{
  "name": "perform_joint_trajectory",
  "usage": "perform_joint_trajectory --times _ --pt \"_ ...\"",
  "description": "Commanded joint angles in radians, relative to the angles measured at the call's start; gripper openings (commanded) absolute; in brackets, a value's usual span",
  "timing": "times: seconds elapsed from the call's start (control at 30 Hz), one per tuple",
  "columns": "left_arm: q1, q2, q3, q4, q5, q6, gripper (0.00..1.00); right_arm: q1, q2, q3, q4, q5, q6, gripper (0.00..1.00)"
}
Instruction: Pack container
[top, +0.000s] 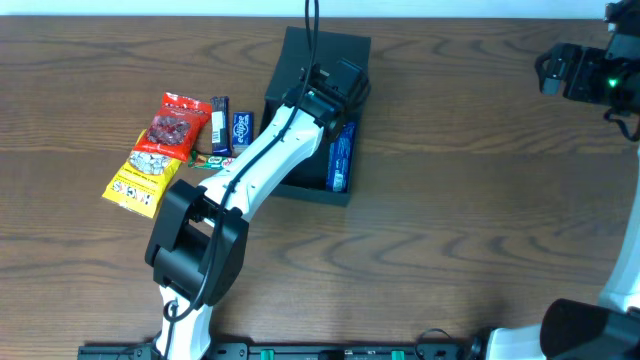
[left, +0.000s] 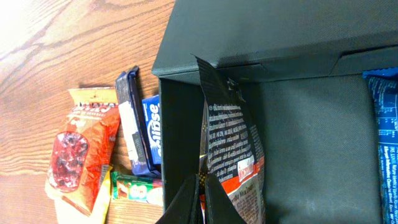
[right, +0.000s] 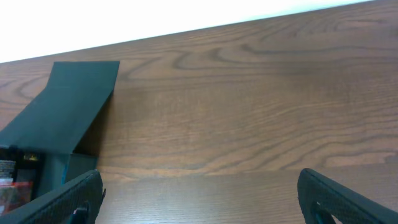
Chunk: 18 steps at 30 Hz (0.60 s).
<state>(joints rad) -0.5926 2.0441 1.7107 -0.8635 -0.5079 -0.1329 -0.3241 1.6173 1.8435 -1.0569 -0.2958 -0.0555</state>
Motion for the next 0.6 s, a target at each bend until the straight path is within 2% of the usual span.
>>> perform_joint_trajectory --times 0.0,0.17,0.33,0.37,0.47,0.5,0.57 --pt "0.011 -0.005 0.021 -0.002 0.017 0.02 0.06 -0.006 0.006 -0.006 -0.002 -0.007 -0.002 0.99" --pt "0.011 -0.004 0.021 0.001 0.217 -0.006 0.06 -0.006 0.006 -0.006 -0.002 -0.007 -0.002 0.99" --pt "0.01 -0.045 0.029 0.027 0.283 -0.013 0.09 -0.006 0.006 -0.006 0.001 -0.007 -0.002 0.99" --pt "0.011 -0.062 0.031 0.037 0.303 -0.013 0.18 -0.006 0.006 -0.006 0.002 -0.007 -0.002 0.99" --pt "0.011 -0.122 0.033 0.081 0.338 -0.012 0.58 -0.006 0.006 -0.006 0.001 -0.007 -0.002 0.99" --pt "0.011 -0.139 0.033 0.093 0.346 -0.008 0.64 -0.006 0.006 -0.006 0.001 -0.007 -0.002 0.99" --pt "0.013 -0.157 0.033 0.101 0.348 0.006 0.68 -0.006 0.006 -0.006 0.0 -0.007 -0.002 0.99"
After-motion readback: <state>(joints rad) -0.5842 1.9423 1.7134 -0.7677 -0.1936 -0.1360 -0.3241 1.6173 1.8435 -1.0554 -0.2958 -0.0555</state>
